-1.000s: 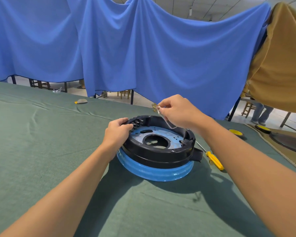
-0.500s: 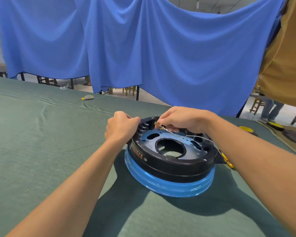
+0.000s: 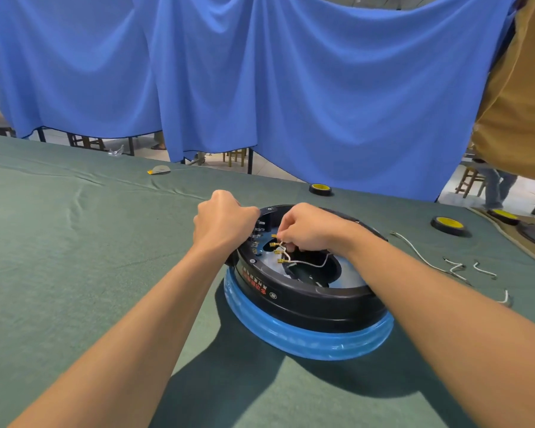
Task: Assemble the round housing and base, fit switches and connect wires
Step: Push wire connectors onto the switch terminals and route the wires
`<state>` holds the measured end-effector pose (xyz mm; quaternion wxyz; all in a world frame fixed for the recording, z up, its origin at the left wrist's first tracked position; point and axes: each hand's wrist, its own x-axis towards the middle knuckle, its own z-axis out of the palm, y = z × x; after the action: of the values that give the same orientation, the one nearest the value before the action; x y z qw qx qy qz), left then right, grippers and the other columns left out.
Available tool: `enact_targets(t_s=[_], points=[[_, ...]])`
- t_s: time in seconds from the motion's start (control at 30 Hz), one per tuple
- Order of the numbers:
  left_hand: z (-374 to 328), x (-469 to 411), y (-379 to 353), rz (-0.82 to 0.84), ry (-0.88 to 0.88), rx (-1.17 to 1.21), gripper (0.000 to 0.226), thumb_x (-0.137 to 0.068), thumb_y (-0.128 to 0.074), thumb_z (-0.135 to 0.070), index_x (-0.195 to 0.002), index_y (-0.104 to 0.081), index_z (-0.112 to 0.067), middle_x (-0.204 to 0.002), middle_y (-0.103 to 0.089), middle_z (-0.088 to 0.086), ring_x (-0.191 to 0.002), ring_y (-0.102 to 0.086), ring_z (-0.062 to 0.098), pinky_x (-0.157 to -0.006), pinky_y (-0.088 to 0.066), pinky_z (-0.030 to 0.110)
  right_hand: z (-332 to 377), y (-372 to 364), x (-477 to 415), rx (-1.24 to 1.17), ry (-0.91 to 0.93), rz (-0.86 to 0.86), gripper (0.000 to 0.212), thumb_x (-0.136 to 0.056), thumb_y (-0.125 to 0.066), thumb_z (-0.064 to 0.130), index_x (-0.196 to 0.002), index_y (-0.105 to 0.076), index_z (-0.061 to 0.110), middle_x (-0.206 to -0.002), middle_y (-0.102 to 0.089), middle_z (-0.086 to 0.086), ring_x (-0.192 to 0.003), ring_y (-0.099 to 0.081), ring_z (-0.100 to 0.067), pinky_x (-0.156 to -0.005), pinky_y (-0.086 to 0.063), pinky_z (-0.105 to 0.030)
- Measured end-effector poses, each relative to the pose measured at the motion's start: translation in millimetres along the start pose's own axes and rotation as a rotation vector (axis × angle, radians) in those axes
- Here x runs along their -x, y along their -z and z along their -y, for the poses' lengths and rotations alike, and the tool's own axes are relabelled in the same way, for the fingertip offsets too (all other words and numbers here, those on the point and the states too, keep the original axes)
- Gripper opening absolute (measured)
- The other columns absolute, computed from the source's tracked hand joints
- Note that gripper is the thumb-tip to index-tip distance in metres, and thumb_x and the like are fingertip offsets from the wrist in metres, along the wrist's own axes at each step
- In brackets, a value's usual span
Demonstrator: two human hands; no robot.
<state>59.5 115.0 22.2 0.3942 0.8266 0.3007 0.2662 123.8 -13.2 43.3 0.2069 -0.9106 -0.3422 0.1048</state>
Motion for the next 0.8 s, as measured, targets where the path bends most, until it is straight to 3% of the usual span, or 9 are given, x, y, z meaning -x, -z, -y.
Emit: enact_targets(t_s=[0.07, 0.13, 0.23, 0.33, 0.47, 0.6, 0.67, 0.73, 0.8], points=[[-1.0, 1.3, -1.7, 0.035, -0.021, 0.064, 0.02, -0.085, -0.07, -0.027, -0.082, -0.069, -0.007, -0.085, -0.068, 0.012, -0.077, -0.062, 0.023, -0.069, -0.053, 0.034, 1.2, 1.4, -0.7, -0.025, 0.014, -0.052, 0.017, -0.097, -0.053, 0.013, -0.093, -0.069, 0.009, -0.072, -0.063, 0.003, -0.069, -0.055, -0.009, -0.056, -0.04, -0.021], [-0.3, 3.2, -3.4, 0.054, -0.008, 0.131, 0.011, -0.086, -0.071, -0.023, -0.087, -0.072, -0.012, -0.088, -0.067, 0.007, -0.077, -0.06, 0.015, -0.065, -0.052, 0.029, 4.3, 3.8, -1.8, -0.015, 0.03, -0.059, 0.016, -0.097, -0.054, 0.013, -0.094, -0.069, 0.008, -0.072, -0.062, 0.003, -0.069, -0.055, -0.009, -0.055, -0.038, -0.021], [2.6, 6.1, -4.8, 0.036, 0.007, 0.193, 0.014, -0.087, -0.07, -0.016, -0.1, -0.076, -0.012, -0.09, -0.067, 0.004, -0.077, -0.06, 0.013, -0.06, -0.049, 0.025, 7.0, 1.3, -5.1, -0.019, 0.037, -0.049, 0.017, -0.096, -0.055, 0.012, -0.097, -0.07, 0.006, -0.077, -0.066, -0.002, -0.075, -0.058, -0.014, -0.055, -0.041, -0.022], [5.3, 9.4, -3.2, 0.03, -0.003, 0.189, 0.016, -0.087, -0.071, -0.018, -0.102, -0.076, -0.014, -0.086, -0.068, 0.002, -0.08, -0.064, 0.018, -0.068, -0.055, 0.029, 3.9, -8.0, -7.9, -0.021, 0.049, -0.059, 0.014, -0.095, -0.056, 0.013, -0.096, -0.069, 0.011, -0.084, -0.066, -0.002, -0.086, -0.064, -0.018, -0.06, -0.045, -0.022], [11.0, 13.2, -3.0, 0.006, 0.029, 0.308, 0.011, -0.087, -0.07, -0.02, -0.094, -0.078, -0.018, -0.087, -0.071, -0.001, -0.077, -0.064, 0.01, -0.063, -0.052, 0.023, -2.9, -8.8, -9.3, -0.06, 0.073, -0.115, 0.011, -0.094, -0.057, 0.012, -0.089, -0.065, 0.018, -0.082, -0.064, 0.002, -0.089, -0.065, -0.017, -0.068, -0.049, -0.024], [14.3, 21.1, -2.4, -0.022, -0.038, 0.336, 0.022, -0.085, -0.062, -0.02, -0.066, -0.074, -0.02, -0.052, -0.06, -0.013, -0.051, -0.051, 0.001, -0.052, -0.04, 0.022, -5.5, -9.9, -8.8, -0.047, 0.09, -0.103, 0.01, -0.093, -0.058, 0.014, -0.089, -0.067, 0.019, -0.089, -0.068, 0.0, -0.088, -0.064, -0.016, -0.075, -0.053, -0.028], [18.6, 24.6, -1.1, -0.015, -0.046, 0.369, 0.025, -0.082, -0.061, -0.022, -0.06, -0.071, -0.016, -0.051, -0.059, -0.01, -0.052, -0.052, 0.006, -0.058, -0.043, 0.026, -5.4, -12.3, -9.2, -0.032, 0.103, -0.105, 0.011, -0.094, -0.058, 0.014, -0.087, -0.065, 0.02, -0.087, -0.066, 0.001, -0.088, -0.063, -0.016, -0.069, -0.05, -0.025], [19.8, 29.9, 0.1, 0.026, -0.009, 0.455, 0.026, -0.079, -0.062, -0.025, -0.058, -0.073, -0.036, -0.06, -0.068, -0.01, -0.069, -0.067, 0.016, -0.071, -0.054, 0.034, -5.8, -13.4, -9.8, -0.018, 0.108, -0.112, 0.012, -0.094, -0.057, 0.014, -0.086, -0.064, 0.02, -0.085, -0.064, 0.002, -0.087, -0.062, -0.016, -0.064, -0.046, -0.022], [18.3, 35.9, -0.5, 0.059, 0.044, 0.549, 0.023, -0.071, -0.061, -0.028, -0.053, -0.072, -0.037, -0.07, -0.073, -0.001, -0.08, -0.071, 0.027, -0.084, -0.057, 0.048, -6.1, -13.5, -9.3, -0.01, 0.11, -0.114, 0.012, -0.094, -0.057, 0.013, -0.087, -0.063, 0.02, -0.082, -0.062, 0.003, -0.086, -0.062, -0.015, -0.059, -0.043, -0.019]])
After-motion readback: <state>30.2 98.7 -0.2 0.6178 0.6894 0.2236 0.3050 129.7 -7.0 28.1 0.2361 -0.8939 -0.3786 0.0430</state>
